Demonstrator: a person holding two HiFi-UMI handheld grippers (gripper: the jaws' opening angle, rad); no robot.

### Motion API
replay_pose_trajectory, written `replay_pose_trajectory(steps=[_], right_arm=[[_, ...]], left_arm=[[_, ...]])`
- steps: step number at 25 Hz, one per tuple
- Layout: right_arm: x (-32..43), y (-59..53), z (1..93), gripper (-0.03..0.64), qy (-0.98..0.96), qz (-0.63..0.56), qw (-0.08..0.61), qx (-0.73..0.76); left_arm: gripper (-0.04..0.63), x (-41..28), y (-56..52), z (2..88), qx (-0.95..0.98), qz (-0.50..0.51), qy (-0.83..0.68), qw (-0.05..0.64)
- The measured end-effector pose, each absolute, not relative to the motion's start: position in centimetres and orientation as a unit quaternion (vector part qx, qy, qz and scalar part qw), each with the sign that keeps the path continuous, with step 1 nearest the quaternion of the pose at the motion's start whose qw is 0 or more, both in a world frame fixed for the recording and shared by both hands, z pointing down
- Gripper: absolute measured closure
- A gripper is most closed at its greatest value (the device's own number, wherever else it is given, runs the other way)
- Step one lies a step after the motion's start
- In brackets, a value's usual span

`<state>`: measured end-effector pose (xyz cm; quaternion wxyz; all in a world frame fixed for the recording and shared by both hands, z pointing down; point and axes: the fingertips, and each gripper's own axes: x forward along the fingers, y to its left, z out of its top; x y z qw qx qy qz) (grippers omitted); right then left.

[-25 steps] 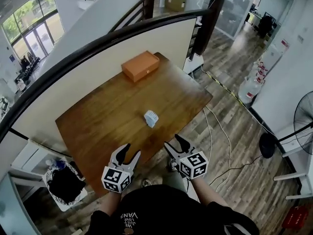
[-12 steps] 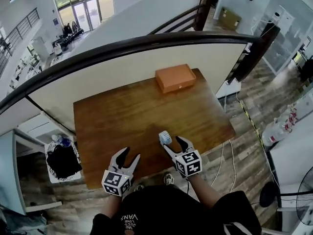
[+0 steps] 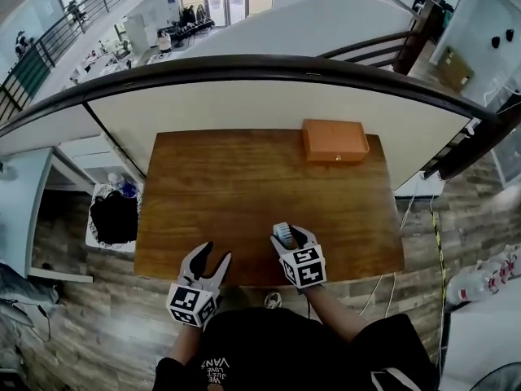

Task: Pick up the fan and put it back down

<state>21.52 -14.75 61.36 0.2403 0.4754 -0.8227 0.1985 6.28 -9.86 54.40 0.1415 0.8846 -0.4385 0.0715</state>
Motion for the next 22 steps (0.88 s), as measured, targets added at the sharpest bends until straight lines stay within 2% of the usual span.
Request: replay_pose_trajectory(steps=[10,22], right_arm=[[21.0,-16.4,59.1,0.431,-0.876,0.137,0.276,0.371],[19.7,-28.1,53.7,0.434,-0.897,0.069,0.276,0.340]], left_arm=[[0.403,6.1,-11.9,52.6,0.878,0.060,-0.456,0.131],[0.393,4.8,-19.6,49.1,0.905,0.055,-0.410,0.101]])
